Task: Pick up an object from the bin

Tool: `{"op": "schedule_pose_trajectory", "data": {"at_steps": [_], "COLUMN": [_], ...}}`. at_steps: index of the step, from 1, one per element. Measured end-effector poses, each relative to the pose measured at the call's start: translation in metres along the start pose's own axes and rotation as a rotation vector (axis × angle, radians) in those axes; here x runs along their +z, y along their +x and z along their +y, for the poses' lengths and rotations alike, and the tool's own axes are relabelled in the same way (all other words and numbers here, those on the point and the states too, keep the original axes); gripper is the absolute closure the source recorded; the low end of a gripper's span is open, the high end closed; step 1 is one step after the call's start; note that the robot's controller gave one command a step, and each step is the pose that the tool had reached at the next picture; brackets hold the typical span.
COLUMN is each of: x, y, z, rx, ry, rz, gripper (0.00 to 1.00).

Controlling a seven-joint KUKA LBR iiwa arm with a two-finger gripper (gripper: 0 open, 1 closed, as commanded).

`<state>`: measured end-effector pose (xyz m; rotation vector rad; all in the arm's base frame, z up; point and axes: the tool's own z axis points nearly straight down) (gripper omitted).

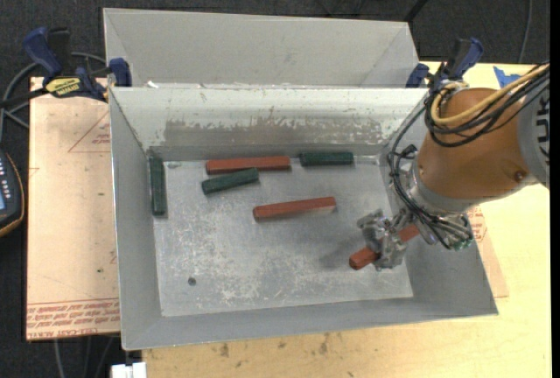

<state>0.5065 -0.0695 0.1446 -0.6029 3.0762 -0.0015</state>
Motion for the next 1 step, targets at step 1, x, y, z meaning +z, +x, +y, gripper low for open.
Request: {"op": "schedule_pose_trajectory", "data": {"at_steps": [1], "x": [-0.0757], "y": [-0.0054], "z": [0.0126], "rx": [0.025], "ry": [0.002], "rz": [-0.003], "gripper": [1.00]}}
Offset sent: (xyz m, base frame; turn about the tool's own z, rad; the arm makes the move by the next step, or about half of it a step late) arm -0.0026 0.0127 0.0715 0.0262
